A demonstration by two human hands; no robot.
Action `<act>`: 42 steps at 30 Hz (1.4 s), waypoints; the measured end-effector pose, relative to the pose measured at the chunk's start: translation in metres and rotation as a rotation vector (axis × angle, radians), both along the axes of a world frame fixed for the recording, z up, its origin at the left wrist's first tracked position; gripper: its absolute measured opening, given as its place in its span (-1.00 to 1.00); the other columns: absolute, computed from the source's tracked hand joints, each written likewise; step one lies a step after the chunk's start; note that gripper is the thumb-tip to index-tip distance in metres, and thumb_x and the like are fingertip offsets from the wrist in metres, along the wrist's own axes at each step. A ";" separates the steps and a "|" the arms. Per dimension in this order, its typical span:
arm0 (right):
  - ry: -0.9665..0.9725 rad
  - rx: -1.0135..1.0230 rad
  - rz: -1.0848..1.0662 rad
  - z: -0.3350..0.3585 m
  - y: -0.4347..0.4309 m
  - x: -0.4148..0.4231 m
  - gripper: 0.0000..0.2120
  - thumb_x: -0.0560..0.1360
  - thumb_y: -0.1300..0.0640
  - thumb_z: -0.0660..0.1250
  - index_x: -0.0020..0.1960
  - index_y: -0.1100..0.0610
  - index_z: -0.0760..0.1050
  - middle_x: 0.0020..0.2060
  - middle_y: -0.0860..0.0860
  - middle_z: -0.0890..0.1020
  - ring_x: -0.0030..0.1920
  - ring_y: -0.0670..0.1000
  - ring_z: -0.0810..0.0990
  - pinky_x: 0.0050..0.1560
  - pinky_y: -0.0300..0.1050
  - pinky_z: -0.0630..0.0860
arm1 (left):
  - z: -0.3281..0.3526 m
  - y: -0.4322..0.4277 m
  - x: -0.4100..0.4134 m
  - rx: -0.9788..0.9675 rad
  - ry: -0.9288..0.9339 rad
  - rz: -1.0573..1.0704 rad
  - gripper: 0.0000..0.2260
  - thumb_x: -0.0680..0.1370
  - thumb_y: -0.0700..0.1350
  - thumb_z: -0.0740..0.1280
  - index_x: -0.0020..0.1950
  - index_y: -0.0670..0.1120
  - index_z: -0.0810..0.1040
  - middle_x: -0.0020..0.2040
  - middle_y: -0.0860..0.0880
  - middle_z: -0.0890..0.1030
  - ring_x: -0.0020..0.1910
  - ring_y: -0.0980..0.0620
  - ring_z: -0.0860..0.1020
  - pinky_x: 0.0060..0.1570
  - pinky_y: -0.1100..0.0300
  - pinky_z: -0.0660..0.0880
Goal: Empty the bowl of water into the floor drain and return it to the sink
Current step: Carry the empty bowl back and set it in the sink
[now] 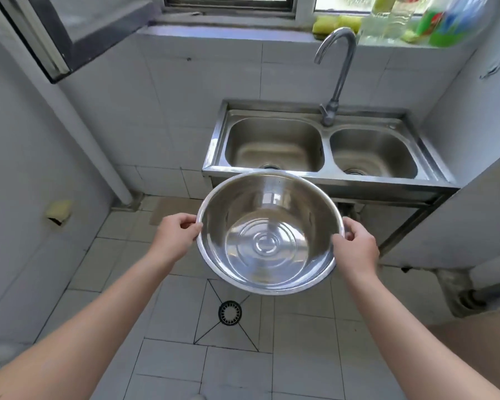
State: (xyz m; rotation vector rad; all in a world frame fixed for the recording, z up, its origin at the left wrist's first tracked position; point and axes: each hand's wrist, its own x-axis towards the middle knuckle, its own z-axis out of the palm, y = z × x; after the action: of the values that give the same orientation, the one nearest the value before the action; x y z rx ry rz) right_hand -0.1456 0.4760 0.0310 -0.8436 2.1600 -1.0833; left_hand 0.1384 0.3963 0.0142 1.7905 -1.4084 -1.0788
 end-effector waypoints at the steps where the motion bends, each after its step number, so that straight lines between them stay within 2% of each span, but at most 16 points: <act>1: 0.011 -0.006 0.024 0.008 -0.001 -0.004 -0.56 0.41 0.29 0.21 0.25 0.04 0.54 -0.15 0.10 0.62 -0.03 0.12 0.56 0.09 0.06 0.51 | 0.007 0.001 -0.001 -0.007 0.000 -0.008 -0.88 0.53 -0.18 0.32 0.01 -0.14 0.63 -0.16 -0.07 0.65 -0.25 0.06 0.53 -0.30 0.26 0.41; 3: 0.039 -0.019 0.066 0.022 -0.003 -0.012 -0.51 0.42 0.29 0.23 0.33 0.05 0.50 0.00 0.11 0.64 0.08 0.15 0.57 0.16 0.06 0.51 | 0.021 0.002 -0.004 -0.003 0.010 -0.012 -0.87 0.53 -0.16 0.33 0.01 -0.15 0.63 -0.13 -0.08 0.64 -0.22 0.02 0.53 -0.28 0.25 0.43; 7: 0.026 -0.058 0.081 0.042 -0.013 -0.019 -0.47 0.42 0.30 0.20 0.36 0.02 0.48 0.12 0.12 0.61 0.16 0.17 0.56 0.23 0.13 0.51 | 0.040 -0.007 -0.015 0.001 0.086 -0.011 -0.86 0.54 -0.19 0.33 0.02 -0.22 0.61 -0.17 -0.09 0.61 -0.26 0.02 0.52 -0.29 0.27 0.53; 10: 0.006 -0.082 0.045 0.051 -0.028 -0.021 -0.44 0.42 0.32 0.18 0.39 0.01 0.44 0.20 0.13 0.58 0.21 0.17 0.54 0.29 0.15 0.47 | 0.049 -0.023 -0.024 -0.011 0.122 0.007 -0.83 0.53 -0.22 0.33 0.07 -0.26 0.60 -0.11 -0.15 0.62 -0.19 -0.04 0.55 0.01 0.00 0.58; 13: 0.009 -0.101 0.029 0.054 -0.045 -0.022 -0.43 0.43 0.33 0.18 0.40 0.01 0.43 0.23 0.13 0.55 0.23 0.16 0.52 0.32 0.14 0.45 | 0.048 -0.044 -0.032 -0.021 0.147 0.037 -0.82 0.53 -0.26 0.31 0.10 -0.27 0.58 -0.09 -0.18 0.60 -0.16 -0.08 0.54 0.09 -0.07 0.57; 19: 0.026 -0.122 0.013 0.054 -0.095 -0.033 -0.46 0.45 0.33 0.16 0.40 0.02 0.44 0.31 0.09 0.52 0.30 0.11 0.49 0.34 0.13 0.43 | 0.040 -0.105 -0.049 -0.046 0.164 0.047 -0.83 0.53 -0.27 0.29 0.10 -0.24 0.58 -0.10 -0.16 0.62 -0.17 -0.08 0.56 0.00 0.01 0.59; 22: 0.048 -0.117 0.026 0.054 -0.133 -0.044 -0.46 0.45 0.33 0.15 0.39 0.02 0.44 0.21 0.11 0.55 0.20 0.13 0.52 0.27 0.13 0.47 | 0.035 -0.147 -0.057 -0.047 0.155 0.032 -0.82 0.53 -0.24 0.30 0.10 -0.23 0.58 -0.10 -0.14 0.60 -0.19 -0.06 0.55 -0.09 0.05 0.60; 24: 0.069 -0.104 0.040 0.055 -0.157 -0.049 -0.46 0.45 0.33 0.15 0.38 0.02 0.45 0.14 0.11 0.54 0.12 0.13 0.52 0.24 0.14 0.48 | 0.033 -0.173 -0.062 -0.049 0.132 0.029 -0.80 0.52 -0.22 0.32 0.12 -0.22 0.58 -0.07 -0.14 0.61 -0.15 -0.05 0.56 -0.05 0.05 0.60; 27: 0.097 -0.069 0.051 0.056 -0.203 -0.060 -0.47 0.46 0.32 0.15 0.37 -0.02 0.45 0.17 0.13 0.53 0.11 0.19 0.56 0.21 0.18 0.50 | 0.028 -0.222 -0.073 -0.027 0.119 0.025 -0.77 0.52 -0.20 0.33 0.17 -0.21 0.56 0.01 -0.17 0.63 -0.14 -0.04 0.57 -0.18 0.16 0.55; 29: 0.107 -0.046 0.055 0.054 -0.232 -0.068 -0.48 0.47 0.31 0.15 0.36 -0.04 0.45 0.16 0.12 0.53 0.08 0.21 0.58 0.17 0.18 0.52 | 0.027 -0.254 -0.080 -0.008 0.129 0.029 -0.74 0.52 -0.21 0.34 0.19 -0.22 0.55 -0.03 -0.14 0.62 -0.19 -0.01 0.56 -0.21 0.19 0.53; 31: 0.124 -0.021 0.052 0.052 -0.261 -0.074 -0.48 0.47 0.30 0.15 0.36 -0.04 0.46 0.13 0.09 0.51 0.05 0.20 0.58 0.15 0.15 0.52 | 0.024 -0.285 -0.085 0.007 0.119 0.033 -0.74 0.52 -0.20 0.34 0.19 -0.21 0.55 -0.13 -0.05 0.60 -0.23 0.04 0.54 -0.17 0.15 0.57; 33: 0.124 -0.006 0.045 0.048 -0.282 -0.079 -0.49 0.46 0.30 0.15 0.34 -0.04 0.47 0.06 0.04 0.49 0.04 0.20 0.59 0.09 0.06 0.51 | 0.021 -0.310 -0.090 0.022 0.109 0.011 -0.73 0.52 -0.19 0.34 0.20 -0.21 0.54 -0.17 -0.02 0.58 -0.21 0.03 0.54 0.00 -0.01 0.60; 35: 0.129 0.019 0.044 0.041 -0.305 -0.085 -0.49 0.45 0.30 0.14 0.32 -0.05 0.49 0.02 0.02 0.48 0.03 0.20 0.60 -0.02 -0.06 0.43 | 0.016 -0.337 -0.097 0.053 0.096 -0.019 -0.73 0.52 -0.20 0.34 0.20 -0.21 0.53 -0.14 -0.04 0.56 -0.17 -0.02 0.54 0.08 -0.11 0.58; 37: 0.146 0.060 0.050 0.035 -0.323 -0.090 -0.50 0.44 0.30 0.14 0.29 -0.07 0.51 0.07 0.06 0.55 0.05 0.19 0.61 -0.04 -0.11 0.37 | 0.012 -0.355 -0.102 0.094 0.086 -0.052 -0.71 0.52 -0.22 0.34 0.23 -0.20 0.51 -0.03 -0.11 0.58 -0.11 -0.04 0.54 0.07 -0.09 0.58; 39: 0.152 0.093 0.071 0.030 -0.340 -0.095 -0.50 0.43 0.29 0.14 0.27 -0.08 0.52 0.13 0.11 0.58 0.06 0.19 0.62 -0.02 -0.09 0.40 | 0.006 -0.370 -0.107 0.143 0.091 -0.081 -0.67 0.51 -0.25 0.33 0.28 -0.21 0.47 0.11 -0.17 0.58 -0.05 -0.05 0.55 -0.04 0.01 0.59; 42: 0.152 0.125 0.114 0.019 -0.359 -0.100 -0.51 0.43 0.30 0.13 0.24 -0.06 0.55 0.13 0.15 0.60 0.05 0.20 0.64 0.07 0.01 0.50 | -0.005 -0.387 -0.111 0.184 0.112 -0.080 -0.66 0.51 -0.28 0.32 0.29 -0.20 0.44 0.13 -0.15 0.57 -0.11 0.01 0.54 -0.28 0.21 0.53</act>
State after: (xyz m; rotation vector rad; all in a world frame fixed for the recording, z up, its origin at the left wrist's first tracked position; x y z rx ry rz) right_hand -0.2458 0.1171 0.0499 -1.0062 2.2467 -0.8423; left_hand 0.0270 0.0098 0.0093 1.7810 -1.3607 -1.3681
